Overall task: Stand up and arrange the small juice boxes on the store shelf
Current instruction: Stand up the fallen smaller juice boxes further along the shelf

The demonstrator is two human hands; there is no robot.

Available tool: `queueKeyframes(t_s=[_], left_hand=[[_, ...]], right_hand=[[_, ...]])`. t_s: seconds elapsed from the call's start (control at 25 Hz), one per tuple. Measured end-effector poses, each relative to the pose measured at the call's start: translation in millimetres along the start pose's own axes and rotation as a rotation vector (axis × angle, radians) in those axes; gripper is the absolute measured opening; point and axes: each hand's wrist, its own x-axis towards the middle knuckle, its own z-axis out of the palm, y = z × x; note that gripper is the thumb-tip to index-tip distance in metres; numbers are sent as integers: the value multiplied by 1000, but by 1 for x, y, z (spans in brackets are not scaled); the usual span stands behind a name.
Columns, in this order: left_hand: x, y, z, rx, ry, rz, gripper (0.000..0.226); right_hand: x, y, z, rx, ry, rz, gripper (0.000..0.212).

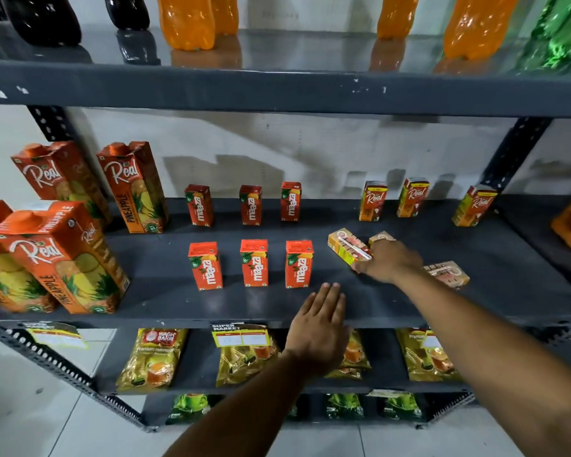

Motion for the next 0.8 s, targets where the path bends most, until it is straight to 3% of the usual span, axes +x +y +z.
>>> queueKeyframes(t_s=[0.24, 0.44, 0.56, 0.64, 0.8], left_hand=[[5, 9, 5, -29, -67, -69, 66], [7, 15, 4, -43, -95, -121, 70], [6, 12, 2, -19, -101, -81, 68], [4, 10, 2, 7, -100, -58, 68], [4, 8, 2, 30, -84, -34, 68]], right_hand=[[8, 3, -10, -14, 71, -101, 48], [8, 1, -65, -446, 124, -673, 44], [4, -4, -76, -733, 67, -891, 35], [0, -3, -77, -808, 51, -946, 35], [-5, -1, -78, -807, -9, -881, 44]])
